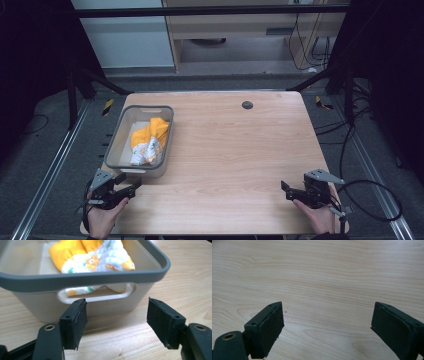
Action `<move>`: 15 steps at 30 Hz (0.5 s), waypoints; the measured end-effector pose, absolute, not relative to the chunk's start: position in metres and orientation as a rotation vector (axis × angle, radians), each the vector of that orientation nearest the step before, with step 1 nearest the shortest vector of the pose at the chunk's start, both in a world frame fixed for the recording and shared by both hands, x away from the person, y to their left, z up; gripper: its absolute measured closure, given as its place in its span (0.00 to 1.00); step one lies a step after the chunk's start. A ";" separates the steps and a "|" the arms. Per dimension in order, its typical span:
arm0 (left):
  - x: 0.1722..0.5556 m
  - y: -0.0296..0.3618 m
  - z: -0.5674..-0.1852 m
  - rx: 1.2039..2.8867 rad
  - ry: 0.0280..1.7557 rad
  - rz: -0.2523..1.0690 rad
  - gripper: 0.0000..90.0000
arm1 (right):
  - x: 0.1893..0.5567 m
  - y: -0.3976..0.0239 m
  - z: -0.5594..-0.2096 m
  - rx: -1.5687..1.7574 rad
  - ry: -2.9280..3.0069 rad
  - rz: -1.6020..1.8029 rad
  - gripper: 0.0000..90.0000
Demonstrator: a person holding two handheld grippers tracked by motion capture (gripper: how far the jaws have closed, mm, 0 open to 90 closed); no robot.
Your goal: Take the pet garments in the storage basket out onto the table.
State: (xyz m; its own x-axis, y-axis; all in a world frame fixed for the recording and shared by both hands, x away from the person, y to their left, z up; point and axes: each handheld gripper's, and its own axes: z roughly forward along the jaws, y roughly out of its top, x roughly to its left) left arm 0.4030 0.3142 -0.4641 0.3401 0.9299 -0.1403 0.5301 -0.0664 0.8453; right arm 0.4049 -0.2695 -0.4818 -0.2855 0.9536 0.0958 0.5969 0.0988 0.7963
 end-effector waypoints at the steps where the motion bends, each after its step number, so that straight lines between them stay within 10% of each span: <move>1: 0.403 0.315 -0.463 1.731 1.305 0.580 0.35 | 0.404 -0.269 -0.482 1.499 1.943 1.043 0.12; 15: 0.402 0.317 -0.436 1.676 1.254 0.623 0.33 | 0.402 -0.265 -0.485 1.452 1.974 1.045 0.14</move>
State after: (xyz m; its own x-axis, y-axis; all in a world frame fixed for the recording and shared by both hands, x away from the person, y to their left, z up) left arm 0.4020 0.3172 -0.4363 0.3524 0.9275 -0.1244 0.4608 -0.0563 0.8857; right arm 0.4020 -0.2652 -0.4846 -0.3269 0.9430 0.0628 0.5821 0.1486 0.7994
